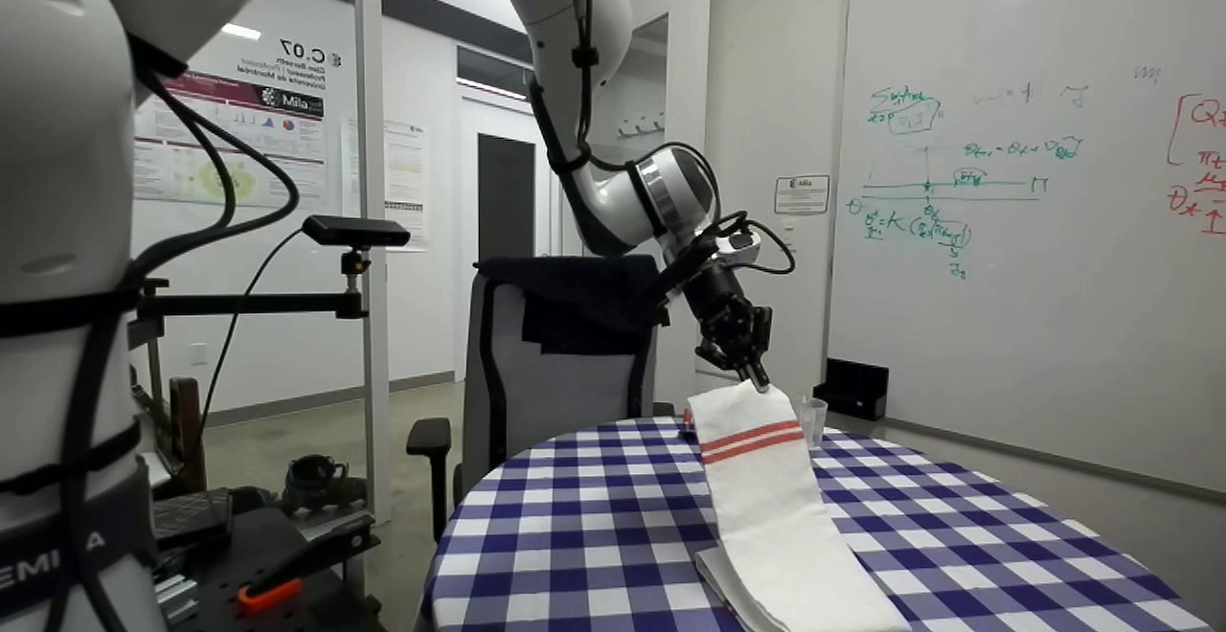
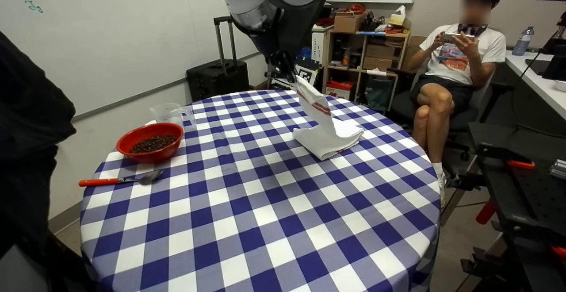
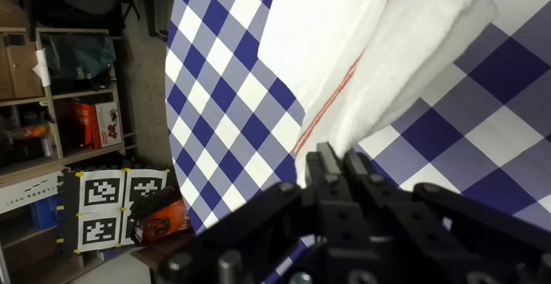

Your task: Fold the towel on the table.

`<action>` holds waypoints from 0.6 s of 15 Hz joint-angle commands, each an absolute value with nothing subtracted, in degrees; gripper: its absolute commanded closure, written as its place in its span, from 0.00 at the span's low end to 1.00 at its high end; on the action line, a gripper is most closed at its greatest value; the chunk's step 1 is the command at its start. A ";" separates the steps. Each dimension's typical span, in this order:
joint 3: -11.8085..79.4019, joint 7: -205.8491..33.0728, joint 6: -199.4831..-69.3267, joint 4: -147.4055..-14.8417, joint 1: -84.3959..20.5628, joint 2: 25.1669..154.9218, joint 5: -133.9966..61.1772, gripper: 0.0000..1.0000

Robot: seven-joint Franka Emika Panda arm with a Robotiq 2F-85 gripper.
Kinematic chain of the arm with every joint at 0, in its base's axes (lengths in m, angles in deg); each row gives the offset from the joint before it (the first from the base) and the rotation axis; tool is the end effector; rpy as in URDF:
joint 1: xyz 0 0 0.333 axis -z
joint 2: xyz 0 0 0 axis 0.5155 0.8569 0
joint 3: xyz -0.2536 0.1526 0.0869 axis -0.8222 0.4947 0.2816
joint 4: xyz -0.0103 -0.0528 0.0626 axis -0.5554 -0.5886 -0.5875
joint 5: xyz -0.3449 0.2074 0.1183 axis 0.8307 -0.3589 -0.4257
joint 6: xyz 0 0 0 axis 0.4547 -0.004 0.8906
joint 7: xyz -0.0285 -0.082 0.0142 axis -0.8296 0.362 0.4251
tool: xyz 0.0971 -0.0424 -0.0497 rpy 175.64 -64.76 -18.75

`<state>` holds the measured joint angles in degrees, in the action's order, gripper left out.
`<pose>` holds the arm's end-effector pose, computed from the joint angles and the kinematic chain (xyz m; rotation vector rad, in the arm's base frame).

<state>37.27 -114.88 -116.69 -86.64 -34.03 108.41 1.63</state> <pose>0.6662 -0.0128 0.1957 2.4945 -0.1349 -0.0924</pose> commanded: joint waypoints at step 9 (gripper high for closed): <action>34.67 -111.75 -117.04 -77.01 -37.89 116.56 -5.26 0.99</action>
<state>36.07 -114.23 -116.84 -81.18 -36.21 113.97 -2.58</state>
